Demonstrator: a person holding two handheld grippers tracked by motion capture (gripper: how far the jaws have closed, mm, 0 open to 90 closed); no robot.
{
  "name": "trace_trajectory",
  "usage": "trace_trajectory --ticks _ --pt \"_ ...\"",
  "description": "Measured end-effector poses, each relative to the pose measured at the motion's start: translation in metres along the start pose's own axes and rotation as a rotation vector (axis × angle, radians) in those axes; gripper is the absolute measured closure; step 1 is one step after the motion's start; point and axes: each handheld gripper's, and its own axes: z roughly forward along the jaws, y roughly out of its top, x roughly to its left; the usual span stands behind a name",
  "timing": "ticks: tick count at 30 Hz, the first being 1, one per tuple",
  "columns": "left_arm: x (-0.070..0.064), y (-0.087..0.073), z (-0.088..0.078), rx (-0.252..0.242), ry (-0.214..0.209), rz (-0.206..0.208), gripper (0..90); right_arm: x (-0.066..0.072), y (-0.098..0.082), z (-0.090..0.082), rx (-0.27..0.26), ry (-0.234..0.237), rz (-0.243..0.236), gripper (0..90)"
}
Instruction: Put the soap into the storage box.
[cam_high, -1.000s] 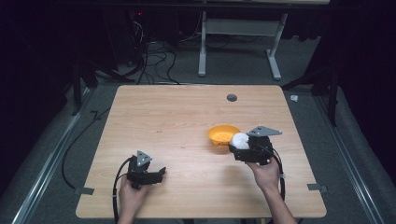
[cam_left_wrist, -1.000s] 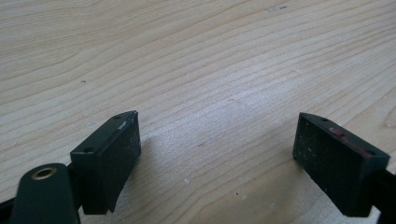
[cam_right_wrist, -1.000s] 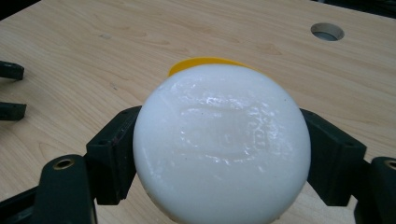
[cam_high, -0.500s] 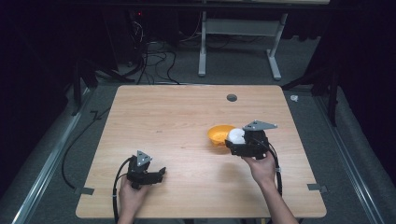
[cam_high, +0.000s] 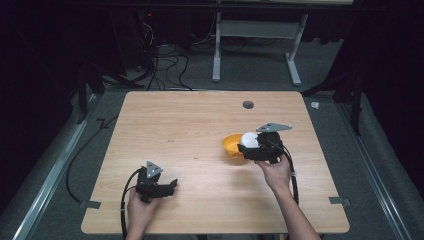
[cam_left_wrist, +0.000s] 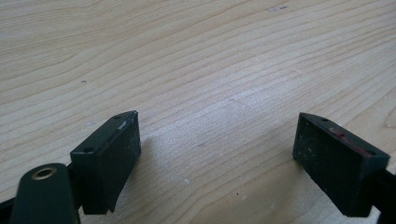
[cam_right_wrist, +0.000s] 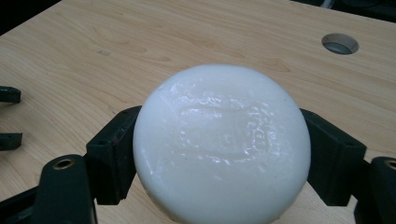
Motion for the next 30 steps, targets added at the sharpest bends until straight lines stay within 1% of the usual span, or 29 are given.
trace_trajectory --ticks 8,14,30 --pt "0.000 0.000 0.000 0.000 -0.001 0.000 15.6 -0.001 0.007 0.012 0.030 -0.010 -0.001 23.4" --pt "0.000 0.000 0.000 0.000 0.000 0.001 15.6 0.000 0.014 0.020 0.035 -0.015 -0.002 23.4" --pt "0.000 0.000 0.000 0.000 -0.001 0.000 15.6 0.002 0.020 0.037 0.067 -0.026 -0.005 23.4"
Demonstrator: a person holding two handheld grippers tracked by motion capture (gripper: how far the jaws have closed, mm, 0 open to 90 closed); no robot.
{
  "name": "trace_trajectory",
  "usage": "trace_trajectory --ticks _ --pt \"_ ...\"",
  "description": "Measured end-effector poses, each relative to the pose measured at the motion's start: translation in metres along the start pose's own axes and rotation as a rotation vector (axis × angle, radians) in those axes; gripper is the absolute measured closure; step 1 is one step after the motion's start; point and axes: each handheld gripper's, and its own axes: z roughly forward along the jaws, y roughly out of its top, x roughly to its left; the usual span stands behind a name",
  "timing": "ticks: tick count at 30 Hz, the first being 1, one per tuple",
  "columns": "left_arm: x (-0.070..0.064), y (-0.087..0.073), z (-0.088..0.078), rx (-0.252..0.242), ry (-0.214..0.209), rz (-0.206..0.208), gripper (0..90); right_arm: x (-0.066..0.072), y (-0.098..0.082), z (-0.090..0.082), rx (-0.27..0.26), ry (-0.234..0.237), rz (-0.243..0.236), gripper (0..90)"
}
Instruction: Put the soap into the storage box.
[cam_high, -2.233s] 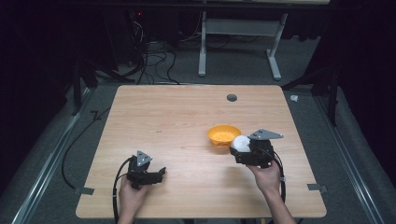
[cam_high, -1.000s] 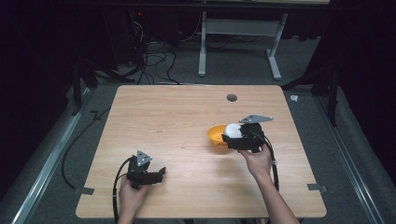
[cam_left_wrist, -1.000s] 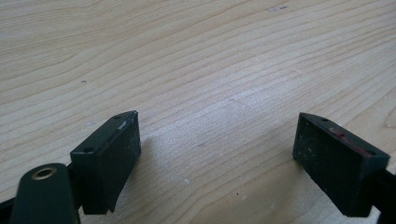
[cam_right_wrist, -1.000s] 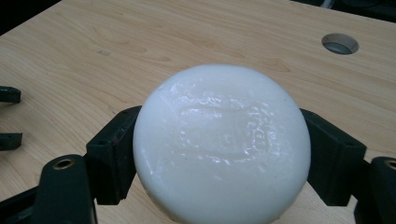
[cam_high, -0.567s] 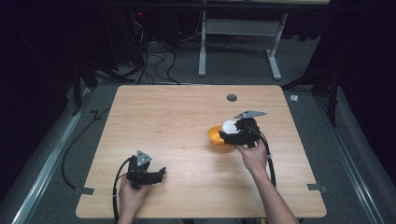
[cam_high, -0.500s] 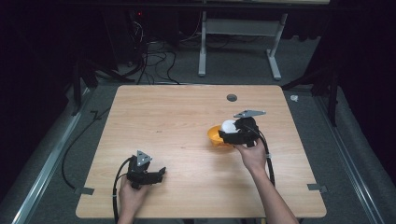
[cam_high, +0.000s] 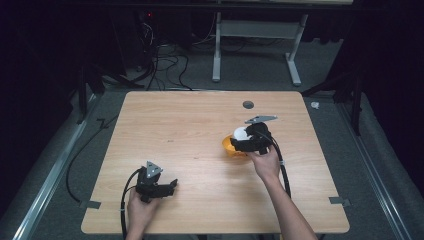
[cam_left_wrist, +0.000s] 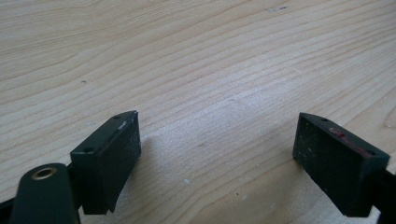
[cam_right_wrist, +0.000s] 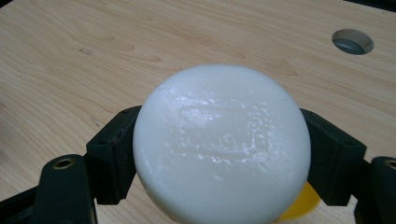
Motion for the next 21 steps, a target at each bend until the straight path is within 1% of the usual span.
trace_trajectory --ticks 1,5,6,11,14,17,21 --pt "0.000 0.000 0.000 0.000 0.000 0.000 15.6 -0.001 0.000 0.002 0.009 -0.003 0.000 23.4" --pt "0.000 0.000 0.000 0.000 0.000 0.000 15.6 -0.001 0.000 0.006 0.015 -0.007 0.004 23.3" --pt "0.000 0.000 0.000 0.000 0.000 0.001 15.6 -0.002 0.001 0.008 0.025 -0.013 0.003 23.4" --pt "0.000 0.000 0.000 0.000 0.000 0.001 15.6 -0.002 0.000 0.014 0.039 -0.019 0.004 23.3" --pt "0.000 0.000 0.000 0.000 -0.001 0.001 15.6 -0.002 0.000 0.019 0.048 -0.025 0.013 23.3" --pt "0.000 0.000 0.000 0.000 -0.001 0.001 15.6 -0.003 -0.001 0.024 0.067 -0.034 0.015 23.3" --pt "0.000 0.000 0.000 0.000 0.000 0.001 15.6 -0.004 -0.002 0.027 0.073 -0.038 0.020 23.3"
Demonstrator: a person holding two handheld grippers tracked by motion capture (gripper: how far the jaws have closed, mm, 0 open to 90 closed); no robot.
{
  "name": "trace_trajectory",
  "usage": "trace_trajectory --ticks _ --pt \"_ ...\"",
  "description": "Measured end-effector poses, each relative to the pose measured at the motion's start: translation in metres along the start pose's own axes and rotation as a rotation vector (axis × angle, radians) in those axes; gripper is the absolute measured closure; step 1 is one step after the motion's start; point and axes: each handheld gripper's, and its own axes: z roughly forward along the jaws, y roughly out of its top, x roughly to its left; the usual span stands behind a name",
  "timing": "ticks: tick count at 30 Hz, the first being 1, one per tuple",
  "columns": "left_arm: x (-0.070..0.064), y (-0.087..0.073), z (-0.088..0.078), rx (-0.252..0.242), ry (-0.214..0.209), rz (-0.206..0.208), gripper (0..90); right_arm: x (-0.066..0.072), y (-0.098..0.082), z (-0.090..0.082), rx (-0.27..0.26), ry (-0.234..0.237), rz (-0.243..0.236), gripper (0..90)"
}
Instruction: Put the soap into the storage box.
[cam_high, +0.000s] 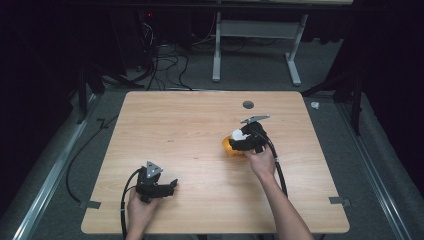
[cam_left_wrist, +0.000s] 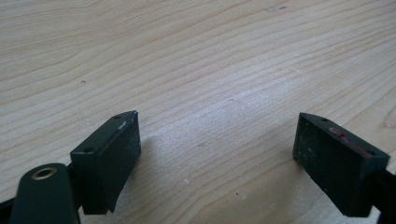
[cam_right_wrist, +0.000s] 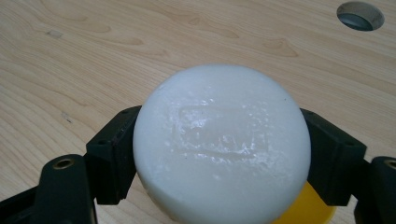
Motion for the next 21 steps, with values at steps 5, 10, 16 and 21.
trace_trajectory --ticks 5,10,16,21 --pt "0.000 0.000 0.000 0.000 0.001 -0.001 15.6 -0.002 -0.001 0.005 0.022 -0.007 0.008 23.3" --pt "0.000 0.000 0.000 0.000 0.001 -0.001 15.6 -0.004 -0.004 0.008 0.027 -0.008 0.015 23.3" --pt "0.000 0.000 0.000 0.000 0.001 0.000 15.6 -0.007 -0.008 0.015 0.046 -0.014 0.032 23.3" --pt "0.000 0.000 0.000 0.000 0.001 0.000 15.6 -0.008 -0.010 0.019 0.053 -0.021 0.039 23.3"
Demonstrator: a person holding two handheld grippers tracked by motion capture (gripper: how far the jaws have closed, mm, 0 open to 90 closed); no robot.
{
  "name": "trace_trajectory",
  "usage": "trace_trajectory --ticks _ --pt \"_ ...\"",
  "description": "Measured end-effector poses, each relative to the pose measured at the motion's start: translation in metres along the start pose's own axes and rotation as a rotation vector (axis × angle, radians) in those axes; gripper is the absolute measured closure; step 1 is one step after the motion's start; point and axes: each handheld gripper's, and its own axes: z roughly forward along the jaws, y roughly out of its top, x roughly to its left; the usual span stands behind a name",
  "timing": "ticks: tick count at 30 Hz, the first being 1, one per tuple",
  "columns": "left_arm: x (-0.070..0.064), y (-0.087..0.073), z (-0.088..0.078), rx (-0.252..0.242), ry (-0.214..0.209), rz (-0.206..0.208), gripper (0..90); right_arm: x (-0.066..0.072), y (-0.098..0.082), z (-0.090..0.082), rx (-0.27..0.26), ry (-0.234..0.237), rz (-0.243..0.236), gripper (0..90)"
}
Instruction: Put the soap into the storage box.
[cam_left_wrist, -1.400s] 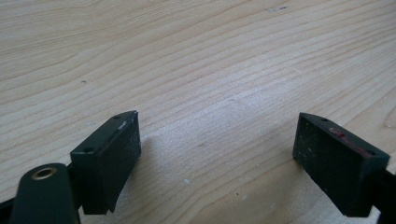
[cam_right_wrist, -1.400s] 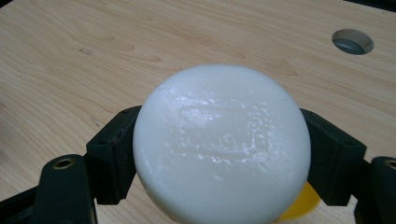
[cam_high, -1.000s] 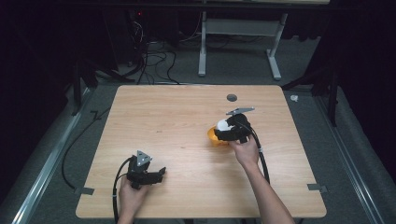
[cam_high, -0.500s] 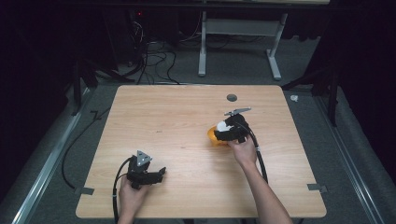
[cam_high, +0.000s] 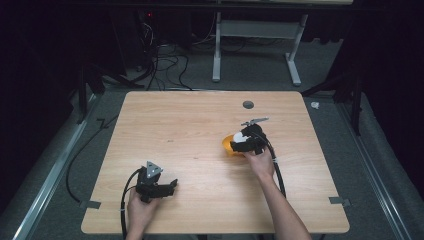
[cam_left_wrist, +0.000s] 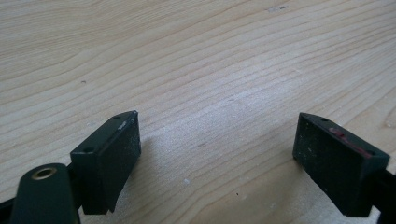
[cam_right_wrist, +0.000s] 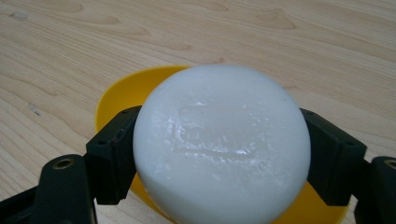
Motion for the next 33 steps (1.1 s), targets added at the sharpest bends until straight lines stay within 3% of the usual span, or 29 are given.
trace_trajectory --ticks 20,33 --pt "0.000 0.000 0.000 0.001 0.000 0.000 15.6 0.002 -0.001 0.008 0.032 -0.029 0.006 23.0" --pt "0.000 0.000 0.000 0.000 0.000 -0.001 15.6 0.000 0.002 -0.012 -0.055 -0.018 -0.002 24.8"
